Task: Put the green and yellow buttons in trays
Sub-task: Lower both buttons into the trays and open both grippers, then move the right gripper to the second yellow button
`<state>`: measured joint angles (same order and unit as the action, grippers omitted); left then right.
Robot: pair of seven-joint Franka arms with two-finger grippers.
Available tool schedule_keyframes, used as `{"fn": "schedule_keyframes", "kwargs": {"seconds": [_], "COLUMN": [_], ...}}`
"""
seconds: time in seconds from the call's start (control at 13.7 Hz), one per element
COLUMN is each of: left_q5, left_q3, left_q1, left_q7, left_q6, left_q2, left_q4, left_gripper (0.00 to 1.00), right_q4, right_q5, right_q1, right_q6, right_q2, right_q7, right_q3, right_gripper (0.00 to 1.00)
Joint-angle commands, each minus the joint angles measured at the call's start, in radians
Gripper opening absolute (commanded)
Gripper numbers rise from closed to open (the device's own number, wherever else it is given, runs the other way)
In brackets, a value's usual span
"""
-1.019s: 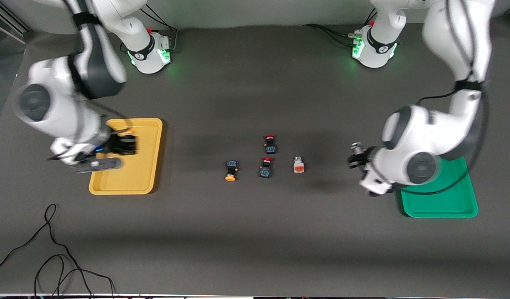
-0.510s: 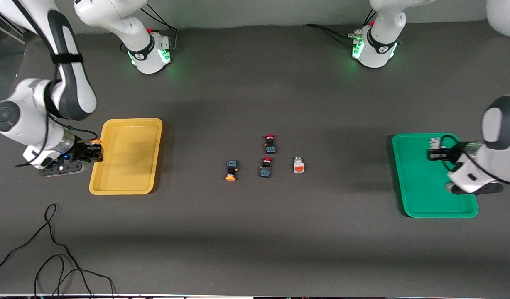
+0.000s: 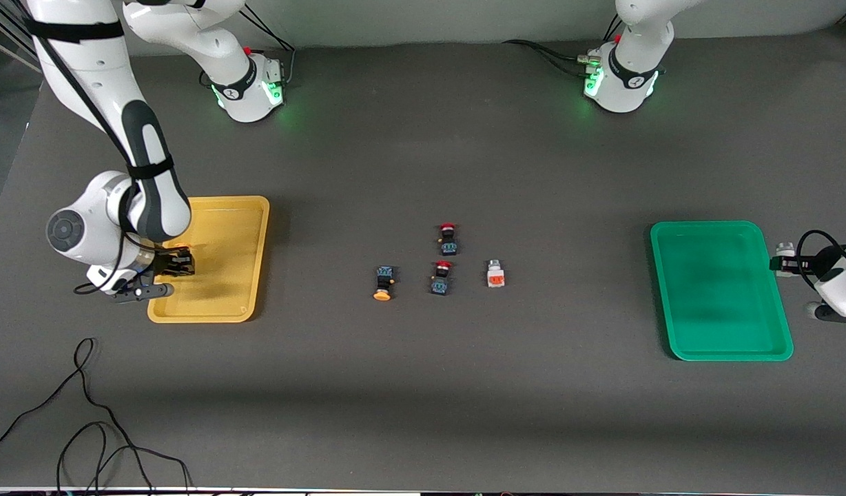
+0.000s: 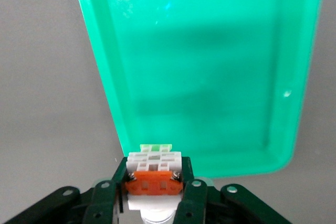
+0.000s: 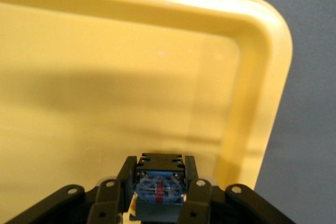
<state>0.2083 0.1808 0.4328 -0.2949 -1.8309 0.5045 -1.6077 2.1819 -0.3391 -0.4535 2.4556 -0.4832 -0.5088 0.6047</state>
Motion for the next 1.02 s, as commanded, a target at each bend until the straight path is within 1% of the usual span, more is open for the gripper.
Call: {"fn": "schedule_keyframes", "kwargs": {"seconds": [0.0, 0.07, 0.15, 0.22, 0.36, 0.51, 0.58, 0.73, 0.8, 0.95], "left_q5": [0.016, 0.016, 0.017, 0.042, 0.071, 0.071, 0.071, 0.069, 0.069, 0.062], "left_q3": [0.000, -0.016, -0.020, -0.027, -0.038, -0.046, -0.046, -0.046, -0.046, -0.046], "left_q1": [0.007, 0.004, 0.006, 0.007, 0.009, 0.007, 0.007, 0.007, 0.007, 0.006], "left_q7": [-0.013, -0.013, -0.013, -0.013, -0.010, -0.003, 0.000, 0.006, 0.007, 0.019], "left_q6": [-0.089, -0.122, -0.158, -0.194, -0.267, -0.294, -0.307, -0.323, -0.323, -0.317], "left_q2": [0.052, 0.077, 0.104, 0.129, 0.164, 0.178, 0.180, 0.184, 0.184, 0.184], "left_q4": [-0.015, -0.017, -0.017, -0.021, -0.037, -0.046, -0.050, -0.054, -0.052, -0.052], "left_gripper": [0.00, 0.00, 0.00, 0.00, 0.00, 0.00, 0.00, 0.00, 0.00, 0.00], "right_q4": [-0.021, -0.024, -0.024, -0.037, -0.112, -0.241, -0.295, -0.382, -0.427, -0.474], "right_q5": [-0.031, -0.032, -0.034, -0.035, -0.025, -0.014, 0.004, 0.054, 0.064, 0.064], "right_q1": [-0.001, -0.001, -0.005, -0.010, -0.011, -0.011, -0.011, -0.013, -0.019, -0.085], "right_q6": [-0.010, -0.018, -0.032, -0.076, -0.218, -0.369, -0.421, -0.493, -0.536, -0.567], "right_q2": [-0.002, 0.008, 0.023, 0.053, 0.103, 0.106, 0.103, 0.103, 0.100, 0.095], "right_q7": [-0.028, -0.024, -0.017, -0.014, -0.010, -0.008, -0.005, 0.076, 0.113, 0.180], "right_q3": [0.006, 0.006, 0.006, 0.010, 0.021, 0.053, 0.055, 0.050, 0.044, 0.046], "right_gripper": [0.91, 1.00, 1.00, 1.00, 1.00, 1.00, 1.00, 1.00, 1.00, 1.00]}}
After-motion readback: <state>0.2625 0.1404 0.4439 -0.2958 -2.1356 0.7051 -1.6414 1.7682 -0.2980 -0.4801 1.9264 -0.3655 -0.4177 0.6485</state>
